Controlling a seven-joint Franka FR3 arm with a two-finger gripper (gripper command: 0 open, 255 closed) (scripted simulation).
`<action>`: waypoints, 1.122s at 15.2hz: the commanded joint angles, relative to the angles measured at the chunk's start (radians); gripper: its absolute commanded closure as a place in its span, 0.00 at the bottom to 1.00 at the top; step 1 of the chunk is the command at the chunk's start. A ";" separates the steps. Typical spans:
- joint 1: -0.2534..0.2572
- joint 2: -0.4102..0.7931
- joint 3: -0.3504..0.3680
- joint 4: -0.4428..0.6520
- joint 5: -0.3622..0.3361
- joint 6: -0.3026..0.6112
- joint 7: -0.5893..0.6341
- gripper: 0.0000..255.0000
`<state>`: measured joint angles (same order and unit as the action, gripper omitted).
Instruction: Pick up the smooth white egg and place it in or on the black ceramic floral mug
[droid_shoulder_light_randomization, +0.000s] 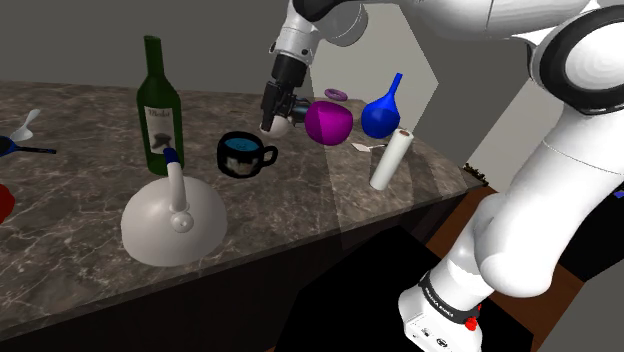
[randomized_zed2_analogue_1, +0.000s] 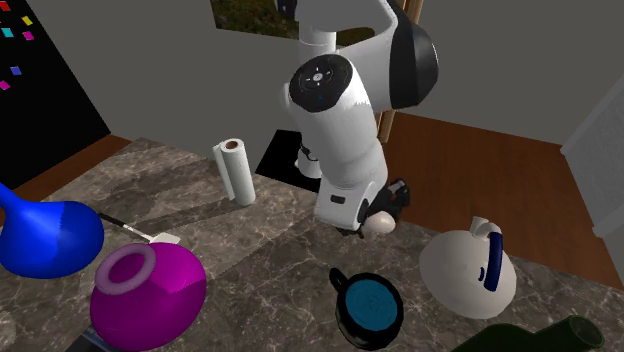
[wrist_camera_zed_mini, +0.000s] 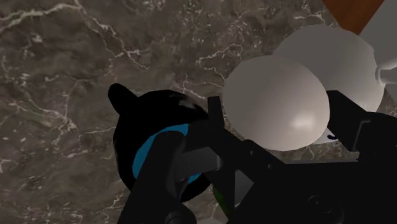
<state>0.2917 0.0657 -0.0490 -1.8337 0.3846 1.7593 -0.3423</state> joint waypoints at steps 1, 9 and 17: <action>-0.010 0.080 -0.008 0.098 0.001 -0.023 -0.011 1.00; -0.040 0.340 -0.015 0.438 0.009 -0.111 -0.013 1.00; -0.035 0.352 -0.014 0.351 0.015 -0.018 -0.046 1.00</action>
<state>0.2555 0.4152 -0.0628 -1.4707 0.3980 1.7274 -0.3839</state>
